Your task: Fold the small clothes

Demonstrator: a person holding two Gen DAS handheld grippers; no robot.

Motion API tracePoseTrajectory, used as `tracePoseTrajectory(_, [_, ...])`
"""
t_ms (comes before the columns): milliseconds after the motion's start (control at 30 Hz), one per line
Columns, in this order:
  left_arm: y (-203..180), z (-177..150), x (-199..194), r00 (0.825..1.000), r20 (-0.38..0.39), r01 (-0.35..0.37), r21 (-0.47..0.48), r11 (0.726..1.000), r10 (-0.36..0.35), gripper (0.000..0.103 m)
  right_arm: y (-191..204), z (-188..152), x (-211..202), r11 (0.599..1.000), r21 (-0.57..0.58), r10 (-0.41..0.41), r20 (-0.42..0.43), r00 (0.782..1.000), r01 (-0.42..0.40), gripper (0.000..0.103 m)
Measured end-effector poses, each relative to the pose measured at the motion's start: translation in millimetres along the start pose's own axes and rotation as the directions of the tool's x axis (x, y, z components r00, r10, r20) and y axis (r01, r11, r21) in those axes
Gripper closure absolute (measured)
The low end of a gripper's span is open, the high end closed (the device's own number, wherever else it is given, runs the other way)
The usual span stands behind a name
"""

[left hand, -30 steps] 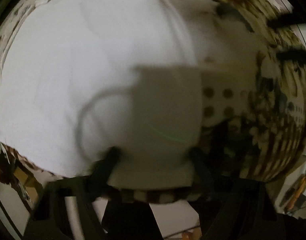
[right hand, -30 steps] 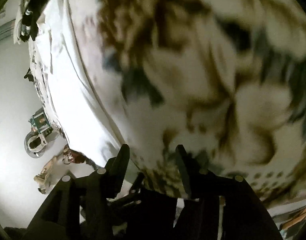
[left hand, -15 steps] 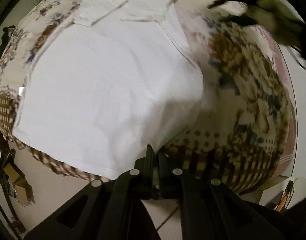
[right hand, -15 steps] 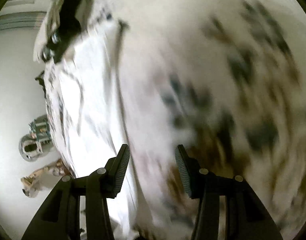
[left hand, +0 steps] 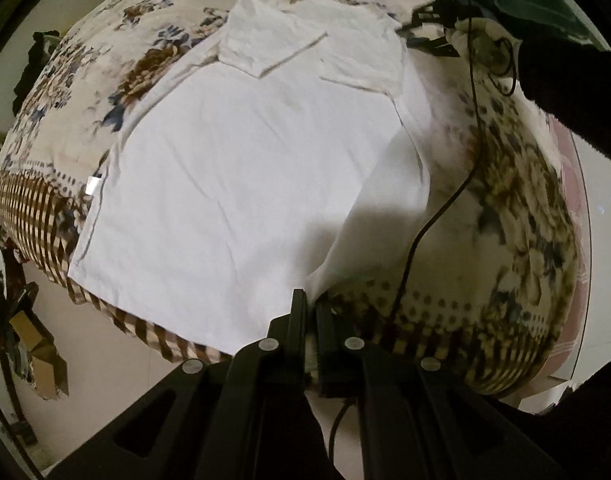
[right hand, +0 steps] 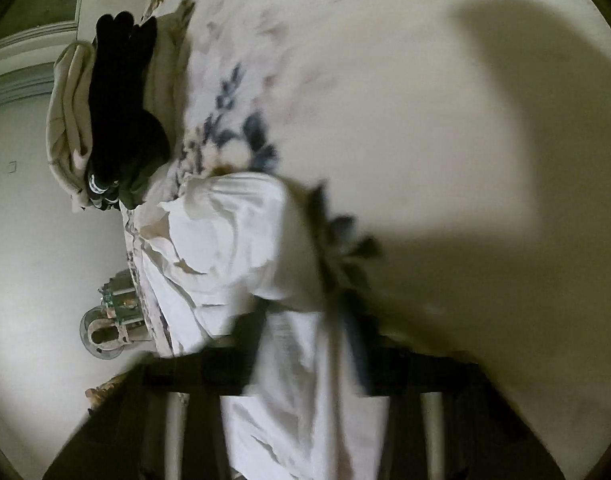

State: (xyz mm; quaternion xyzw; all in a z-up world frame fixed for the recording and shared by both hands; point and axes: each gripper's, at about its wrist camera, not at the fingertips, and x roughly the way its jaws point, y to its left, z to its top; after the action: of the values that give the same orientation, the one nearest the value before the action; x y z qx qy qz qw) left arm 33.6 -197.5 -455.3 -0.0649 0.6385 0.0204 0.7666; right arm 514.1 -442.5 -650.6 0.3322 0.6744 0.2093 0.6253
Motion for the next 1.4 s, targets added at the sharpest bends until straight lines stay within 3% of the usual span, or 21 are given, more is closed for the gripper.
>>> tracePoseTrajectory(133, [35.1,4.9,-1.0,0.998,0.003,0.060,-0.057,0.997,-0.059,0.101,27.0,-9.4,-5.6,0.994,0.001,-0.110,0.049,0.993,0.111,0.098])
tracePoseTrajectory(233, [67.1,6.3,-4.9,0.995,0.006,0.101,-0.108,0.989,-0.101,0.101,69.0,-15.3,-19.9,0.982,-0.029,-0.182,0.084,0.980,0.185,0.098])
tracePoseTrajectory(467, [171.7,15.5,-31.3,0.993,0.076,0.110,-0.226,0.968,-0.096,0.101,225.1,-30.8,-11.6,0.917,-0.169,-0.344,0.124,0.931,0.361,0.098])
tracePoseTrajectory(500, [190.2,18.0,-33.0,0.992,0.089,0.111,-0.248,0.962,-0.092,0.101,256.8,-30.4,5.2,0.893,-0.206,-0.381,0.129,0.916,0.400,0.098])
tracePoseTrajectory(633, [249.8,26.0,-24.9,0.989,0.118,0.122,-0.324,0.938,-0.088,0.101,318.4,-43.5,59.3,0.821,-0.272,-0.480,0.147,0.865,0.502,0.098])
tracePoseTrajectory(700, [276.6,28.9,-11.3,0.989,0.124,0.126,-0.360,0.924,-0.086,0.102,347.3,-42.4,107.1,0.763,-0.302,-0.551,0.161,0.819,0.572,0.098])
tracePoseTrajectory(767, [299.1,30.3,9.2,0.990,0.115,0.124,-0.385,0.914,-0.086,0.102,357.7,-40.5,137.2,0.721,-0.313,-0.600,0.165,0.783,0.618,0.098])
tracePoseTrajectory(833, [316.6,30.2,34.6,0.991,0.096,0.128,-0.407,0.904,-0.097,0.102,363.0,-38.7,172.7,0.669,-0.312,-0.658,0.173,0.733,0.675,0.098])
tracePoseTrajectory(900, [329.0,29.6,59.4,0.990,0.065,0.144,-0.425,0.894,-0.129,0.101,363.8,-37.9,195.5,0.639,-0.304,-0.690,0.179,0.701,0.706,0.098])
tracePoseTrajectory(933, [335.9,28.2,71.0,0.988,0.047,0.150,-0.443,0.884,-0.144,0.099,363.4,-37.2,204.5,0.637,-0.300,-0.695,0.175,0.697,0.710,0.098])
tracePoseTrajectory(1033, [359.1,18.8,100.4,0.977,-0.015,0.174,-0.516,0.839,-0.212,0.090,353.2,-32.9,213.4,0.676,-0.236,-0.690,0.130,0.712,0.698,0.095])
tracePoseTrajectory(1067, [364.1,15.7,102.6,0.975,-0.023,0.176,-0.528,0.831,-0.222,0.085,349.6,-34.6,209.3,0.705,-0.209,-0.669,0.119,0.733,0.678,0.085])
tracePoseTrajectory(1100, [370.0,12.6,102.0,0.970,-0.015,0.195,-0.542,0.817,-0.242,0.078,345.6,-39.9,203.3,0.747,-0.189,-0.632,0.094,0.769,0.637,0.070])
tracePoseTrajectory(1133, [374.6,10.6,99.7,0.968,-0.005,0.207,-0.547,0.811,-0.251,0.076,342.3,-47.7,196.2,0.777,-0.176,-0.600,0.080,0.796,0.604,0.062])
tracePoseTrajectory(1167, [378.8,9.5,95.8,0.974,-0.015,0.180,-0.545,0.819,-0.225,0.071,339.2,-59.4,188.2,0.799,-0.168,-0.573,0.074,0.816,0.577,0.053])
tracePoseTrajectory(1233, [384.8,11.0,90.6,0.978,-0.030,0.161,-0.534,0.830,-0.208,0.034,331.6,-94.5,172.4,0.826,-0.187,-0.530,0.058,0.846,0.531,0.053])
tracePoseTrajectory(1300, [388.4,15.1,84.3,0.977,-0.015,0.171,-0.531,0.830,-0.211,0.033,317.6,-141.7,160.2,0.839,-0.215,-0.507,0.025,0.862,0.500,0.053])
tracePoseTrajectory(1400, [383.4,27.6,77.8,0.982,-0.001,0.166,-0.472,0.866,-0.189,0.033,282.5,-229.3,158.1,0.846,-0.224,-0.506,-0.052,0.861,0.484,0.053])
